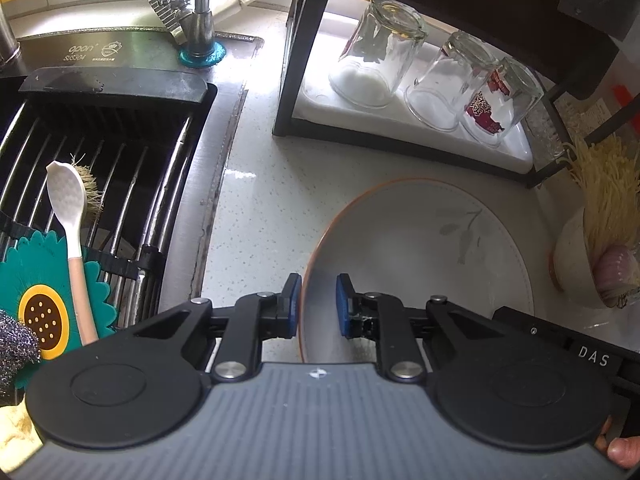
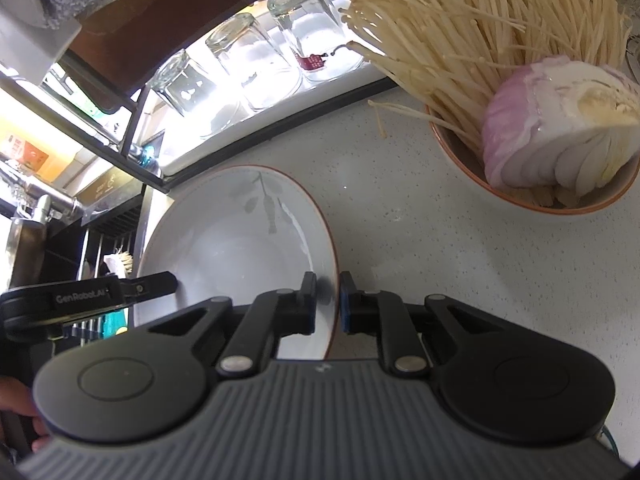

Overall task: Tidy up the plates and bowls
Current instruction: 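Move both grippers to the white plate by the dish rack and grip its rim, then lift the white plate with both grippers and lower it onto the floral plate stack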

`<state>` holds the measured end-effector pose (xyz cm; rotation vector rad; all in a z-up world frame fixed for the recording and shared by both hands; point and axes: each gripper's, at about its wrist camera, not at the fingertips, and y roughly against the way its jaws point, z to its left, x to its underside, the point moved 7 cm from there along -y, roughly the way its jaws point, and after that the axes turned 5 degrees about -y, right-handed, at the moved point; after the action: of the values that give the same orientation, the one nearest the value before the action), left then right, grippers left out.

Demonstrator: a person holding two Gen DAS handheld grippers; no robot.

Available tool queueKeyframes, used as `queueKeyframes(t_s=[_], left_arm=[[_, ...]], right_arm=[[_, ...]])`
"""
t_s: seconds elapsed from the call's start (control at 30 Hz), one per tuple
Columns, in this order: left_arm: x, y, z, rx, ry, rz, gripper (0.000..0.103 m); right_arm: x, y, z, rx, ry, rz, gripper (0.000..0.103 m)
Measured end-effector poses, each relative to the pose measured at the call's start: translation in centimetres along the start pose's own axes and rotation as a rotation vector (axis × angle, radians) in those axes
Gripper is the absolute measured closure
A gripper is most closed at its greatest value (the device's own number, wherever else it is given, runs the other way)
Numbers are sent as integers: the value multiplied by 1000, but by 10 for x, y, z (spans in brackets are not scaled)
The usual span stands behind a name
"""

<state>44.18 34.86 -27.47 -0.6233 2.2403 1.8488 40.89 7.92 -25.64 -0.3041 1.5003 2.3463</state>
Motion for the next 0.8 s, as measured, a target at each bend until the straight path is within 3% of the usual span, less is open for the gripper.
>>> queueKeyframes(t_s=[0.43,0.8], left_arm=[[-3,34,-3,1,-5,-68,87],[-4,94,-28,16,-37,-187,87]], right_arm=[[-6,20,7,-58,24,-34,89],[-5,79,13,-106,-4,-136,89]])
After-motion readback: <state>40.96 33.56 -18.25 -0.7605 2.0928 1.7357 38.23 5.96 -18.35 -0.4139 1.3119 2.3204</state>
